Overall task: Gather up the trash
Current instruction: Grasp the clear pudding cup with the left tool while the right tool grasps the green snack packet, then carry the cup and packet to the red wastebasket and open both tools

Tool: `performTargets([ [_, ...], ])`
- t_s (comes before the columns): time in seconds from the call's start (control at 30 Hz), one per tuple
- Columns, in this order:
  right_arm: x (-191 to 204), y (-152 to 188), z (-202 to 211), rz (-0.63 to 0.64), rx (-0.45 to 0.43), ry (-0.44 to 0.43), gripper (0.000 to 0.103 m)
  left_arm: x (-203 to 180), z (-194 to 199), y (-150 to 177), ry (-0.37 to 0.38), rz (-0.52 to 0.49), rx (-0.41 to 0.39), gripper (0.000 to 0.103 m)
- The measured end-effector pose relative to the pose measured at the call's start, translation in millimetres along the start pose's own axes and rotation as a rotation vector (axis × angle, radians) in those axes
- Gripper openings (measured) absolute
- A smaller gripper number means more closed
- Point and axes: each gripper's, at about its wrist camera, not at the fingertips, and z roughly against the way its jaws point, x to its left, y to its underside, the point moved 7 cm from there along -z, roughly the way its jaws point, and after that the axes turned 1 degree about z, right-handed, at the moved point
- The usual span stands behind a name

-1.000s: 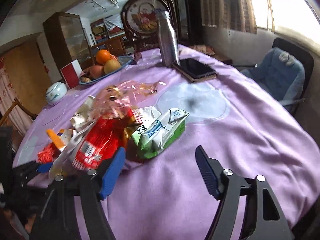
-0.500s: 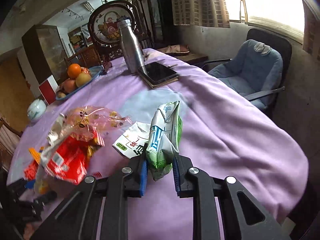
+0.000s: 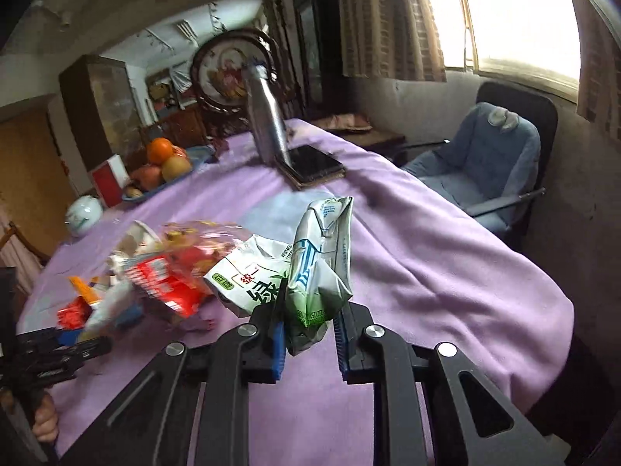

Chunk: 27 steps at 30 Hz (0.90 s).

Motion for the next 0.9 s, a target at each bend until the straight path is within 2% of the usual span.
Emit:
performTargets([
  [0.13, 1.9, 5.3, 37.0, 0.006, -0.028, -0.06, 0.021, -5.4, 15.3, 11.5, 0.069, 0.035, -0.014, 0.049],
  [0.3, 3.4, 18.4, 65.5, -0.01, -0.048, -0.13, 0.021, -10.1, 27.7, 29.6, 0.045, 0.029, -0.016, 0.049],
  [0.43, 0.1, 31.5, 77.0, -0.042, -0.05, -0.168, 0.021, -10.4, 25.1, 38.0, -0.002, 0.022, -0.003, 0.052],
  [0.53, -7.8, 40.2, 85.9, -0.063, -0.052, -0.175, 0.021, -10.7, 22.7, 39.2, -0.029, 0.027, -0.004, 0.053],
  [0.67, -23.7, 49.2, 102.1, -0.083, -0.074, -0.159, 0.021, -13.6, 28.3, 38.3, -0.055, 0.053, -0.032, 0.049],
  [0.9, -67.6, 66.7, 135.9, -0.14, -0.123, -0.112, 0.021, -51.4, 58.1, 32.5, -0.006, 0.012, -0.107, 0.049],
])
